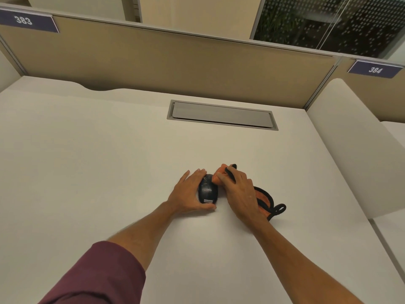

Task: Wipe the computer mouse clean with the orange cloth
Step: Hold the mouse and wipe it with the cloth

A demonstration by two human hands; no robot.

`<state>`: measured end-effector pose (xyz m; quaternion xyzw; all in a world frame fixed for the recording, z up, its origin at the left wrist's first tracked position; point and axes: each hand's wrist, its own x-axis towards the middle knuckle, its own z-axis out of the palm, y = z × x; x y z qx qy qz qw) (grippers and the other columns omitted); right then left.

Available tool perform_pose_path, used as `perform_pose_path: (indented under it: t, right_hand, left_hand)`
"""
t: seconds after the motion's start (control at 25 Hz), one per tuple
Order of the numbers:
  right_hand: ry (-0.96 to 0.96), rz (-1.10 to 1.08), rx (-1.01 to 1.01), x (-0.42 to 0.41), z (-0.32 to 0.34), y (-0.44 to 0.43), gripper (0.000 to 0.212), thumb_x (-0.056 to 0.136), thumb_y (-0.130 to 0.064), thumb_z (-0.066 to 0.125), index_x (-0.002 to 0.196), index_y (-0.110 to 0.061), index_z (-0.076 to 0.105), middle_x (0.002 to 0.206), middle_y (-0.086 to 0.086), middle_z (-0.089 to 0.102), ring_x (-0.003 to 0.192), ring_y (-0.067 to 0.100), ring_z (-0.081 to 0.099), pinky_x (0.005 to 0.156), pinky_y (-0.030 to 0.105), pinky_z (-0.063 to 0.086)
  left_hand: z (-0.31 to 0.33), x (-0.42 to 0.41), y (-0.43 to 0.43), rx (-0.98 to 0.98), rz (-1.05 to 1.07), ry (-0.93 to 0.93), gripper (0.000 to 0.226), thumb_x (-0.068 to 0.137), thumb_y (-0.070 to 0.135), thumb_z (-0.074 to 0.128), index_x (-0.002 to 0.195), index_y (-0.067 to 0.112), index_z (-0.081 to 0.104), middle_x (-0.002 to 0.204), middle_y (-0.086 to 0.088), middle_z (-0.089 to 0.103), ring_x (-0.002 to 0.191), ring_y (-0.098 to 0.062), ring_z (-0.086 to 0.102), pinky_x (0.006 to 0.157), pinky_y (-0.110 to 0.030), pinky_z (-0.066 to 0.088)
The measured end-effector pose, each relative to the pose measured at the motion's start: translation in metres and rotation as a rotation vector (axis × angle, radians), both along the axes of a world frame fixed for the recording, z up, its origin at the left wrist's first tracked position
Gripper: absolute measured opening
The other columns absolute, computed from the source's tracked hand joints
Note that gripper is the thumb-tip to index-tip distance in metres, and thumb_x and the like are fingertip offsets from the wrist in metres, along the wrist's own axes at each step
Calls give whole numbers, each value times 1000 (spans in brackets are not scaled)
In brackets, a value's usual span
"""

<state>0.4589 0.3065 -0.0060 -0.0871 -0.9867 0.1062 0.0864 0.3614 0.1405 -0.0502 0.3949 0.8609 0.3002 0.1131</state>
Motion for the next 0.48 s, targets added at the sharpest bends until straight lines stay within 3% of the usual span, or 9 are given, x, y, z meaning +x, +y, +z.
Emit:
perform_pose_path:
  t: [0.24, 0.48]
  right_hand:
    - [4, 106, 106, 24, -10, -2, 63, 75, -9, 76, 129, -29, 52, 141, 9, 46, 117, 28, 48, 83, 37, 48]
    - [70, 130, 79, 30, -12, -6, 62, 74, -10, 78, 129, -26, 53, 140, 11, 47, 119, 30, 50, 89, 38, 50]
  left_hand:
    - [-3, 0, 1, 9, 7, -8, 115, 62, 79, 66, 151, 19, 24, 156, 4, 34, 147, -10, 20, 123, -37, 5]
    - [-3, 0, 0, 22, 10, -8, 109, 65, 72, 69, 150, 20, 25, 155, 4, 35, 147, -10, 21, 123, -38, 7]
